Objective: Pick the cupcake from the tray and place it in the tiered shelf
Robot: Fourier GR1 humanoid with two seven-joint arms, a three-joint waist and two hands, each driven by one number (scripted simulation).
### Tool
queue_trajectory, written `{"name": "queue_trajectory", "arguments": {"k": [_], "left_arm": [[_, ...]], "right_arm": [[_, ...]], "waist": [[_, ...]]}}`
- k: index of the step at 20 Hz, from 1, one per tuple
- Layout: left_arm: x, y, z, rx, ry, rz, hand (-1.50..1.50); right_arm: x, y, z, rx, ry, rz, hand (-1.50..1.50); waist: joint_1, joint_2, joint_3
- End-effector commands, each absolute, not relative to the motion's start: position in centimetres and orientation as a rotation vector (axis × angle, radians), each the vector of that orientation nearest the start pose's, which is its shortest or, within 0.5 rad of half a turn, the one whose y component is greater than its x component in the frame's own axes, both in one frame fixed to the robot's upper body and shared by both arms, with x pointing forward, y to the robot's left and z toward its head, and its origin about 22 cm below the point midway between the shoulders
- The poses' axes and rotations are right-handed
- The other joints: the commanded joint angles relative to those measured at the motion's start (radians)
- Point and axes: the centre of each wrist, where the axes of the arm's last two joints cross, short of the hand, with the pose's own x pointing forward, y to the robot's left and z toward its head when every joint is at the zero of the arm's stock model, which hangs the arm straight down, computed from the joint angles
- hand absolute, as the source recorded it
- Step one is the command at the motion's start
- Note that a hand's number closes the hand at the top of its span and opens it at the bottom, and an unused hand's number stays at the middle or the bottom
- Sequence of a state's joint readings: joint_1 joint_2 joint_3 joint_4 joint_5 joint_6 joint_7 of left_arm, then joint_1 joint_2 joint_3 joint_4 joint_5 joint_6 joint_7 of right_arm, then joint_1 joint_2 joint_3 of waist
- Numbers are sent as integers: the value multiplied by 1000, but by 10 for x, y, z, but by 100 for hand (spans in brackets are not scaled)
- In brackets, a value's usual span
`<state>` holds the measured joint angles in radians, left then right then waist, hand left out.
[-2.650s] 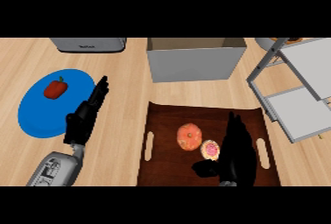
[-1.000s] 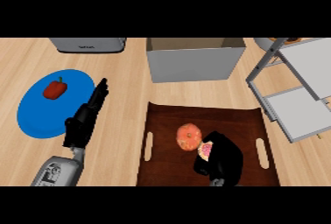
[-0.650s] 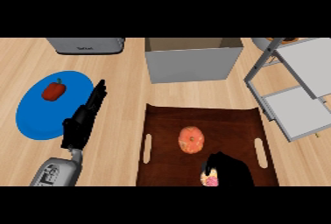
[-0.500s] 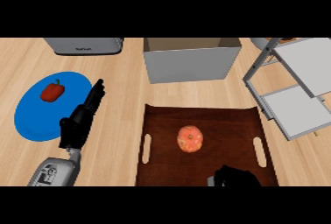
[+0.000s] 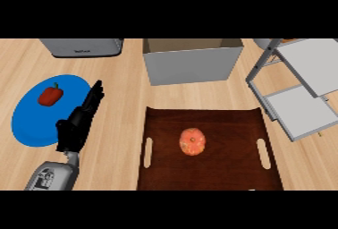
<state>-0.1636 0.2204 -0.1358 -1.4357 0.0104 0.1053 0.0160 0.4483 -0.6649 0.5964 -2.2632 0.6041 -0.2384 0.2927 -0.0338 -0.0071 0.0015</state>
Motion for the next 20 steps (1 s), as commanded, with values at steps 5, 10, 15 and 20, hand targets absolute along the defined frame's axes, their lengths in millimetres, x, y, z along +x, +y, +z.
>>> {"name": "queue_trajectory", "arguments": {"k": [5,10,15,20], "left_arm": [[267,234,13,142,-1574,-255,0],[277,232,16,123,-1554,-226,0],[277,241,13,144,-1562,-252,0],[285,223,13,125,-1551,-223,0]], "right_arm": [[83,-243,149,-500,-1687,690,150],[88,-267,172,-699,-1712,699,150],[92,-267,188,-780,-1766,547,150],[108,-285,215,-917,-1805,513,150]], "waist": [[15,3,-1],[-7,2,-2],[1,3,-4],[-5,3,-4]]}}
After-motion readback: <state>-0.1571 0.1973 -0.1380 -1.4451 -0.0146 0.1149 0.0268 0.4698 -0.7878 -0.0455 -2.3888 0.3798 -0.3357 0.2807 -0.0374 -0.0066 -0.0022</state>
